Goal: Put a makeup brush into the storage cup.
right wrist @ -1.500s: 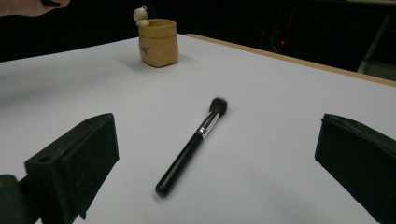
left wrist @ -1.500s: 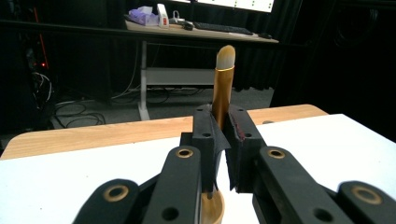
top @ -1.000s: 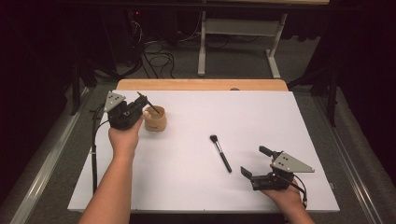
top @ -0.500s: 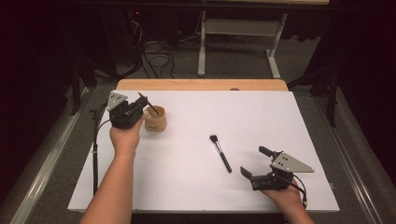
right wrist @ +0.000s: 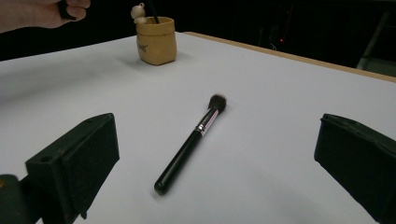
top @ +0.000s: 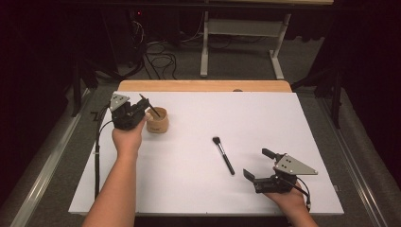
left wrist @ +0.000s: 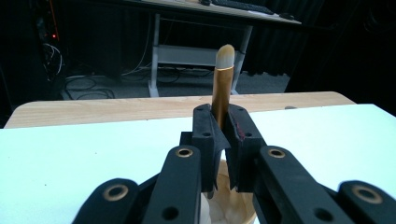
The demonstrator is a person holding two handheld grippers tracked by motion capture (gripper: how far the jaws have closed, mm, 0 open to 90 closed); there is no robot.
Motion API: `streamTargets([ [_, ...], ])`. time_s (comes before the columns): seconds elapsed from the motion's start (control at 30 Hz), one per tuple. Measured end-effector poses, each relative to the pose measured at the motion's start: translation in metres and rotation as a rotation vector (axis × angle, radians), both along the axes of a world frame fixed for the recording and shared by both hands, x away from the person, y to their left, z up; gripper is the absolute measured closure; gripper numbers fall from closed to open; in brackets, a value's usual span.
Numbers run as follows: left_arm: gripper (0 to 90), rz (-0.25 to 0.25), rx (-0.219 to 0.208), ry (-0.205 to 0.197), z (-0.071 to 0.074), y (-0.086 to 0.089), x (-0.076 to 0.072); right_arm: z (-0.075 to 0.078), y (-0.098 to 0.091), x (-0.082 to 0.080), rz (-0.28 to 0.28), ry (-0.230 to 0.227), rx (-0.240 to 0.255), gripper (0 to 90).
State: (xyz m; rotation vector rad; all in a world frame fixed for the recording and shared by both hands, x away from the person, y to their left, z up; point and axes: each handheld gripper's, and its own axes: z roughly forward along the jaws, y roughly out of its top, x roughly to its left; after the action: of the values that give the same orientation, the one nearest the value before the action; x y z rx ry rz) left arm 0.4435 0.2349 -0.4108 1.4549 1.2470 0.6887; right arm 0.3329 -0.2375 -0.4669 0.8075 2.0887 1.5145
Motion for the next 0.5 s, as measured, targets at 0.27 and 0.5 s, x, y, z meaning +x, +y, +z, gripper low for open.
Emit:
streamTargets([
  [0.27, 83.2, 0.007, 0.000, 0.014, -0.0031, 0.0015, 0.0025, -0.0001, 0.0001, -0.0002, 0.002, 0.000, 0.001, 0.8],
  [0.5, 83.1, 0.015, 0.000, 0.032, -0.0066, 0.0027, 0.0046, -0.0003, 0.0006, -0.0010, 0.003, 0.001, 0.002, 0.8],
])
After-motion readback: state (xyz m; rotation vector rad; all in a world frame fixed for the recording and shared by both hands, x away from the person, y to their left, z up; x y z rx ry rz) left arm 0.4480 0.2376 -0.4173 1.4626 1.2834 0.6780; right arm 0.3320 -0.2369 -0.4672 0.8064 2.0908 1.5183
